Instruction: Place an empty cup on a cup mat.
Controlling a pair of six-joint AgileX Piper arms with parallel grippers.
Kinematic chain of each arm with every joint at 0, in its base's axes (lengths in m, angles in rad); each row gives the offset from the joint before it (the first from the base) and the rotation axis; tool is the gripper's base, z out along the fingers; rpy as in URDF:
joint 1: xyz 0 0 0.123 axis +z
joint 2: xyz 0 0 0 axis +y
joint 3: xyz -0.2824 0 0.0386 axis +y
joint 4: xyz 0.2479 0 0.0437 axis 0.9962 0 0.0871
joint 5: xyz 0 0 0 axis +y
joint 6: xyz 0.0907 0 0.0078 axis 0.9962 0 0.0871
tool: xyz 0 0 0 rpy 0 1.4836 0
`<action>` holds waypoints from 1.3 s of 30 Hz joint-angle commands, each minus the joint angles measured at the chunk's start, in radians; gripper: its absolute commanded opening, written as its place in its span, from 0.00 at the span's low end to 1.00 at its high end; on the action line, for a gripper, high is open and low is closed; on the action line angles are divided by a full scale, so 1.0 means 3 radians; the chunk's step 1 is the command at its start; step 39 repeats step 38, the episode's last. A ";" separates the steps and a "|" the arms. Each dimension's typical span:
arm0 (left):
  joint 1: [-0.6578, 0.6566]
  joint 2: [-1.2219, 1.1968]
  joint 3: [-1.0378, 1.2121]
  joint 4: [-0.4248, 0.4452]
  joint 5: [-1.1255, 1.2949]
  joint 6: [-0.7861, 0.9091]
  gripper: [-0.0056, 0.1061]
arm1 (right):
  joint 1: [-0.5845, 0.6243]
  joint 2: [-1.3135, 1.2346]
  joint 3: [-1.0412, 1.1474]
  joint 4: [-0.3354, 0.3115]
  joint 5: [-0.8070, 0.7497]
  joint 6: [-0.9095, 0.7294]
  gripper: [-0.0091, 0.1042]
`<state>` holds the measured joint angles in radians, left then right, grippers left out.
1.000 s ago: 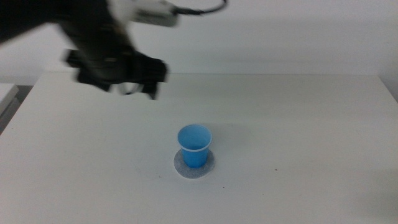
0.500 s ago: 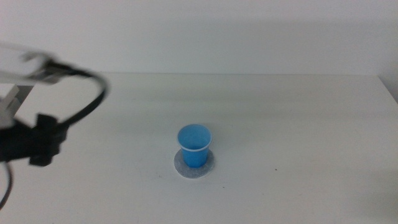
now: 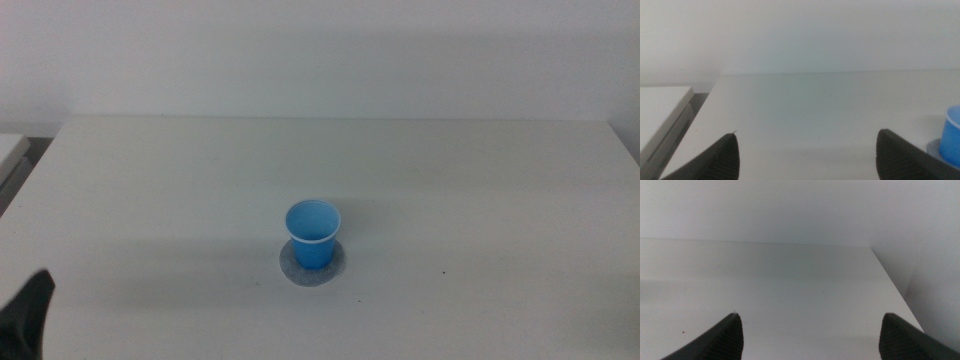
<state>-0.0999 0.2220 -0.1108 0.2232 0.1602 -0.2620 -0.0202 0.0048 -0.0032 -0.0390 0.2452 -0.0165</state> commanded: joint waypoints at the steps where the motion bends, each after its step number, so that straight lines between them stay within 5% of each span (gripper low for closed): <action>1: 0.0014 -0.0214 0.0147 -0.0049 -0.0087 0.0002 0.89 | 0.0002 -0.0016 0.0011 -0.0023 -0.0022 -0.0013 0.90; 8: 0.0014 -0.0447 0.0295 -0.0113 -0.0105 0.0009 0.89 | 0.0002 -0.0016 0.0011 -0.0023 -0.0022 -0.0013 0.90; 13: 0.0104 -0.0740 0.0369 -0.0840 0.0002 0.0807 0.89 | 0.0002 -0.0016 0.0011 -0.0023 -0.0022 -0.0013 0.90; 15: 0.0160 -0.0740 0.0369 -0.0910 0.0138 0.0873 0.89 | 0.0002 -0.0016 0.0011 -0.0023 -0.0022 -0.0013 0.90; 39: 0.0190 -0.0740 0.0369 -0.0772 -0.0072 0.0873 0.89 | 0.0002 -0.0016 0.0011 -0.0023 -0.0022 -0.0013 0.90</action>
